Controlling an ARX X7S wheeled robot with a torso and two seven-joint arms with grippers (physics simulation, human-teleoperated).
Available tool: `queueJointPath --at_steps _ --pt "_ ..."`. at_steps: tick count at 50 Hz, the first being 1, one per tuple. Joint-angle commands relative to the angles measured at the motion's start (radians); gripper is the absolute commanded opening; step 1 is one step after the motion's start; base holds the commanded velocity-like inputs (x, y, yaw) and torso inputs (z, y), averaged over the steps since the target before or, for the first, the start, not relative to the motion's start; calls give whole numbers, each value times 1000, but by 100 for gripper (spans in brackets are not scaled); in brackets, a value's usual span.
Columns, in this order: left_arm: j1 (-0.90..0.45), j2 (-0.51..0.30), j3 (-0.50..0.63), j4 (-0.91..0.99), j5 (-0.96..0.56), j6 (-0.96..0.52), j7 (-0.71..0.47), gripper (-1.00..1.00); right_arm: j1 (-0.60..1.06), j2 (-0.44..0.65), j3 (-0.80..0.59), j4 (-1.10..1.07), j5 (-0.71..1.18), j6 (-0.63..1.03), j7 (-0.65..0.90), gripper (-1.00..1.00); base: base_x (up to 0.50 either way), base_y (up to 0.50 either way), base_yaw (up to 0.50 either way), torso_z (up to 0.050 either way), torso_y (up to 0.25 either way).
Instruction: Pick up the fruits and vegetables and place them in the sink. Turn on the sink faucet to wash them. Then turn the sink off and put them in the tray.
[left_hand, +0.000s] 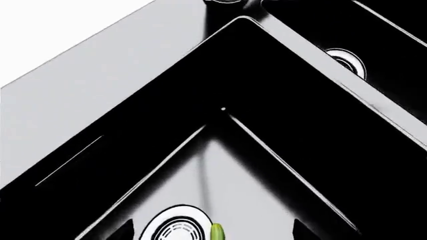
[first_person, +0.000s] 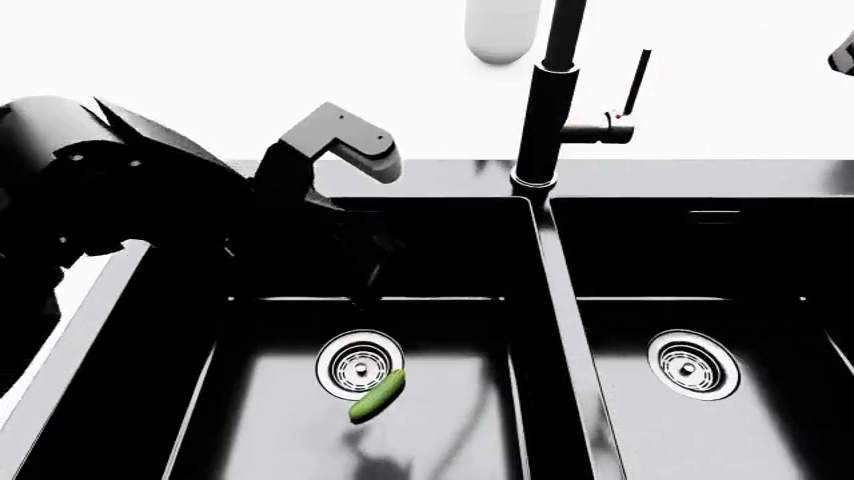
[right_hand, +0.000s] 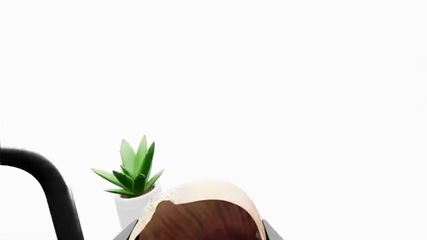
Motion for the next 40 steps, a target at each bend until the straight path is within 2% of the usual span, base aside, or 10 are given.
queueJointPath --at_steps 1,7,13,28,40 --pt "93 129 169 -156 136 50 161 100 117 -79 -84 124 -194 -3 -94 -100 0 0 0 0 0" --pt "238 92 138 -93 62 32 29 100 145 -100 -106 169 -238 -14 -129 -100 0 0 0 0 0" --pt "284 79 135 -79 46 36 5 100 126 -98 -104 165 -240 -20 -125 -100 0 0 0 0 0" --pt "281 64 170 -137 127 103 40 100 116 -116 -119 166 -247 -19 -128 -100 0 0 0 0 0" --pt "305 105 225 -208 210 186 110 100 91 -102 -105 142 -231 -18 -108 -100 0 0 0 0 0"
